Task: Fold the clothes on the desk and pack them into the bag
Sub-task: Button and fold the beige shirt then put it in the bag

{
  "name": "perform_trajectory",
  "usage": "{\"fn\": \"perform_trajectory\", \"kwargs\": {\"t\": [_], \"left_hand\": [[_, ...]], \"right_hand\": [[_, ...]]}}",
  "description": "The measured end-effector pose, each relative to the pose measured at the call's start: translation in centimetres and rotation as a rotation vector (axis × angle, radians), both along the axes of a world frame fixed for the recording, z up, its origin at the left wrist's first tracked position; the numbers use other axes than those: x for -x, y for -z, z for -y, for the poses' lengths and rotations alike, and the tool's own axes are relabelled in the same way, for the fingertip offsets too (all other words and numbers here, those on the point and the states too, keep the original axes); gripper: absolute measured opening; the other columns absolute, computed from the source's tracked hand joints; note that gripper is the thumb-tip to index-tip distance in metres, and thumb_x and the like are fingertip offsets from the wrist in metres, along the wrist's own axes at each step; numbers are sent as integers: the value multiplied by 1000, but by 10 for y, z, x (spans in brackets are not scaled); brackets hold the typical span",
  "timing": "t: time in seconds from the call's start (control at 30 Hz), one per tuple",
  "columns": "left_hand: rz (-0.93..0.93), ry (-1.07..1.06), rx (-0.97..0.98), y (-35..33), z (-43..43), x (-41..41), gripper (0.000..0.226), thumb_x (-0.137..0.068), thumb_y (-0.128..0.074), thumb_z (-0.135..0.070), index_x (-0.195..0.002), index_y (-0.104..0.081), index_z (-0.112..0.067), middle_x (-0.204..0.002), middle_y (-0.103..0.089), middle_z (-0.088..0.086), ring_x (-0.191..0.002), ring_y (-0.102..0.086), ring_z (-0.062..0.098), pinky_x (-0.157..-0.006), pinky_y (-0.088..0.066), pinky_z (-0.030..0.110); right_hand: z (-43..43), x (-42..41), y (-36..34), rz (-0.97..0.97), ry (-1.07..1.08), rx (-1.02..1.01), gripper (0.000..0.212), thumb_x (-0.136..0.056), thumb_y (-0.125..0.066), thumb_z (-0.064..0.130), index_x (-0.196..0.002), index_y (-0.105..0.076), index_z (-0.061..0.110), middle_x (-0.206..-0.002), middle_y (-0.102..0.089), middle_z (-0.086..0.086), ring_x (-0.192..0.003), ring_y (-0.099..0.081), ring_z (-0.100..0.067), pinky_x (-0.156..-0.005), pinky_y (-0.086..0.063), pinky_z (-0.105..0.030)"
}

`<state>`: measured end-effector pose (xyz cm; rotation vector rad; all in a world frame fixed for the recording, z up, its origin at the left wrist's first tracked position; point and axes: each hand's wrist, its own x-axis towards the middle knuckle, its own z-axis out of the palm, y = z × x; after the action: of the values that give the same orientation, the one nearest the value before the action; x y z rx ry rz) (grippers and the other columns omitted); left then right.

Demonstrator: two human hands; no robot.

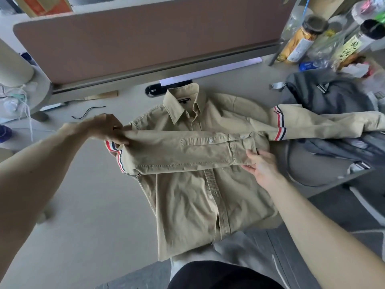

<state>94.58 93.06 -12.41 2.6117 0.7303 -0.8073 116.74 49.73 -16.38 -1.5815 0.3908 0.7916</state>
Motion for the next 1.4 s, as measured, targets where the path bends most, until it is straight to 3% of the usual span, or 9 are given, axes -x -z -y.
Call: {"fn": "perform_trajectory", "kwargs": {"t": [0.13, 0.23, 0.57, 0.73, 0.83, 0.93, 1.07, 1.2, 1.4], "left_hand": [[-47, -81, 19, 7, 10, 8, 44, -67, -78, -68, -67, -55, -30, -76, -60, -9, -80, -57, 22, -71, -44, 33], [-5, -154, 94, 18, 15, 17, 35, -73, -80, -55, -75, -60, -27, -86, -66, 2, -82, -59, 24, -69, -43, 32], [352, -414, 94, 9, 17, 18, 34, -77, -84, -36, -93, -66, -13, -90, -64, 11, -81, -58, 27, -60, -40, 31], [455, -363, -94, 19, 17, 12, 43, -76, -85, -37, -104, -64, -12, -99, -65, 12, -89, -57, 29, -70, -40, 36], [514, -567, -147, 37, 34, 26, 44, -79, -80, -38, -111, -56, -19, -107, -58, 6, -96, -55, 24, -82, -38, 40], [517, -766, -99, 55, 71, 48, 30, -88, -68, -44, -96, -61, -16, -95, -67, 10, -88, -61, 32, -70, -44, 37], [434, -878, 136, 75, 139, 89, 51, -87, -56, -57, -67, -68, -12, -63, -70, 6, -65, -70, 28, -61, -57, 39], [245, -873, 450, 95, 192, 120, 48, -85, -68, -61, -72, -72, -15, -65, -74, 1, -66, -73, 17, -71, -61, 37], [83, -626, 505, 96, 254, 131, 26, -82, -78, -42, -81, -70, -17, -76, -73, 0, -75, -70, 19, -65, -51, 29]], "right_hand": [[-4, -6, 20, -11, 13, 90, 33, -94, -64, 7, -125, -56, 0, -111, -64, -11, -88, -65, -19, -69, -59, -35], [-3, -12, 31, -20, -5, 131, 36, -94, -65, 9, -128, -55, 0, -117, -63, -11, -102, -65, -23, -72, -60, -36], [8, -19, 54, -34, -56, 197, 55, -92, -68, 17, -140, -44, 2, -133, -57, -18, -113, -63, -31, -58, -60, -33], [9, -21, 60, 12, -100, 236, 30, -96, -63, 14, -122, -55, 2, -122, -58, -16, -105, -63, -30, -58, -59, -32], [6, -14, 58, 142, -252, 436, 9, -96, -61, 19, -96, -56, 11, -110, -59, -18, -93, -60, -26, -64, -57, -36], [11, -5, 58, 519, -551, 789, 37, -81, -64, 33, -110, -55, 11, -113, -60, -22, -104, -58, -37, -79, -48, -41], [-1, 29, 30, 832, -664, 748, 22, -84, -66, 15, -105, -60, 13, -106, -60, -14, -107, -55, -36, -85, -40, -36], [-23, 68, 20, 631, -1110, 535, 8, -91, -64, 25, -97, -65, 21, -86, -64, 7, -90, -65, -19, -70, -43, -26], [-39, 115, 30, 523, -1506, 635, 47, -92, -60, 44, -135, -55, 24, -134, -52, -3, -126, -49, -22, -95, -35, -28]]}}
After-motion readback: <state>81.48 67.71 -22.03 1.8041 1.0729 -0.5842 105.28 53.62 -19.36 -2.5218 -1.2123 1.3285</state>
